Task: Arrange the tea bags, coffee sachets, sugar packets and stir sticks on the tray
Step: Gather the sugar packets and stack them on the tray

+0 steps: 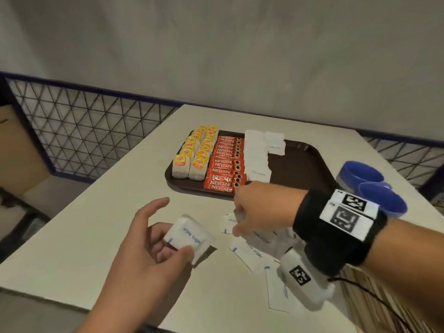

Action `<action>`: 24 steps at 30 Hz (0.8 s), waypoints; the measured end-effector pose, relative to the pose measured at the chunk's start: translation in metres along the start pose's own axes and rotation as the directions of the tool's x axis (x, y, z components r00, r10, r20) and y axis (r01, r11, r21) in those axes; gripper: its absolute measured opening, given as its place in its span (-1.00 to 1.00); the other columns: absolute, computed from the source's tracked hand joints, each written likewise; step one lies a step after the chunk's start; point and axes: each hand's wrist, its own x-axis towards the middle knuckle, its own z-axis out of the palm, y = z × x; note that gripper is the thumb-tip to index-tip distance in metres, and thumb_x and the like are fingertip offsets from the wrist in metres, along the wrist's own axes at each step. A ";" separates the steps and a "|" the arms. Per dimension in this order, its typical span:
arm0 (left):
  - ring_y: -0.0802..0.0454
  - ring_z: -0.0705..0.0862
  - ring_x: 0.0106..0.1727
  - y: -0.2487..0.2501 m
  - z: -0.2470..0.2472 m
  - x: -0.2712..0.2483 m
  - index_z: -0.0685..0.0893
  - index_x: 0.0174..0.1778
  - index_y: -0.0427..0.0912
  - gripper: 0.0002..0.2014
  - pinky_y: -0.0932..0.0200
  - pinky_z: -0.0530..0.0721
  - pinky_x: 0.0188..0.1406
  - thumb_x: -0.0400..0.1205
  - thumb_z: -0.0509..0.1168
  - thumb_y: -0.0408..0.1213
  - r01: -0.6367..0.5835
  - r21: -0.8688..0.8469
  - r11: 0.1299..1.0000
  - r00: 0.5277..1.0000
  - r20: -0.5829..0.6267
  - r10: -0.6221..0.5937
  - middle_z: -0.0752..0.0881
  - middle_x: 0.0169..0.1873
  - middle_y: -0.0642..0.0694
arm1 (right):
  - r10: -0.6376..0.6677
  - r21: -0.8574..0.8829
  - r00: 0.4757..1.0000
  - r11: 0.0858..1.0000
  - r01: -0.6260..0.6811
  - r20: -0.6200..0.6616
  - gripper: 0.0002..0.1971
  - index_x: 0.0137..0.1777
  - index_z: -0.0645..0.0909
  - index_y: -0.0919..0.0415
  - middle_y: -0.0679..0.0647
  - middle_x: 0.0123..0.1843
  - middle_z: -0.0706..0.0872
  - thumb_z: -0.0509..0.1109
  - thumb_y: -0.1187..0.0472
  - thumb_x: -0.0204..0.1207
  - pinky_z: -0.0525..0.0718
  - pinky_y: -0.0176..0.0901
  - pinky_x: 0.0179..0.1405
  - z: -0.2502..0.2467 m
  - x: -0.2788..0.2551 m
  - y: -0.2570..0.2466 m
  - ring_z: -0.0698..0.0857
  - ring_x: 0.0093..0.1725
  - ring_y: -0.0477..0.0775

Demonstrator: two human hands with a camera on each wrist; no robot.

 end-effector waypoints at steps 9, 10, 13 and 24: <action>-0.22 0.88 -0.21 0.009 -0.003 -0.002 0.59 0.30 0.14 -0.44 -0.41 0.74 0.17 0.58 0.44 -0.61 0.044 -0.017 0.999 0.997 -0.068 -0.045 0.89 -0.20 -0.21 | -0.005 0.153 0.995 0.988 0.021 -0.102 -0.73 0.11 0.59 0.11 0.05 0.03 0.73 0.58 0.09 0.51 0.74 -0.05 -0.04 0.012 -0.002 -0.012 0.71 -0.01 0.12; -0.23 0.87 -0.22 0.009 -0.002 -0.002 0.59 0.30 0.12 -0.45 -0.41 0.74 0.17 0.59 0.42 -0.62 0.046 -0.029 0.999 0.996 -0.074 -0.048 0.89 -0.21 -0.22 | -0.003 0.175 0.993 0.984 0.024 -0.117 -0.71 0.13 0.59 0.09 0.03 0.04 0.72 0.58 0.13 0.50 0.73 -0.05 -0.02 0.012 -0.003 -0.010 0.70 0.01 0.11; -0.19 0.88 -0.23 0.011 -0.001 0.000 0.58 0.32 0.08 -0.50 -0.31 0.77 0.15 0.63 0.39 -0.59 0.050 -0.021 0.999 0.994 -0.095 -0.052 0.89 -0.22 -0.20 | 0.017 0.275 0.977 0.960 0.044 -0.215 -0.66 0.26 0.63 0.03 -0.06 0.10 0.67 0.56 0.22 0.52 0.74 -0.10 0.07 0.009 -0.006 -0.006 0.67 0.07 0.02; -0.21 0.88 -0.14 0.013 -0.008 0.006 0.55 0.37 0.07 -0.54 -0.10 0.84 0.01 0.72 0.23 -0.59 0.104 -0.073 0.992 0.991 -0.074 -0.109 0.89 -0.19 -0.23 | -0.153 0.494 0.909 0.798 0.345 -0.388 -0.84 0.06 0.82 0.03 -0.07 -0.09 0.84 0.63 0.17 0.50 0.75 -0.27 -0.04 -0.004 -0.028 -0.051 0.76 -0.09 -0.19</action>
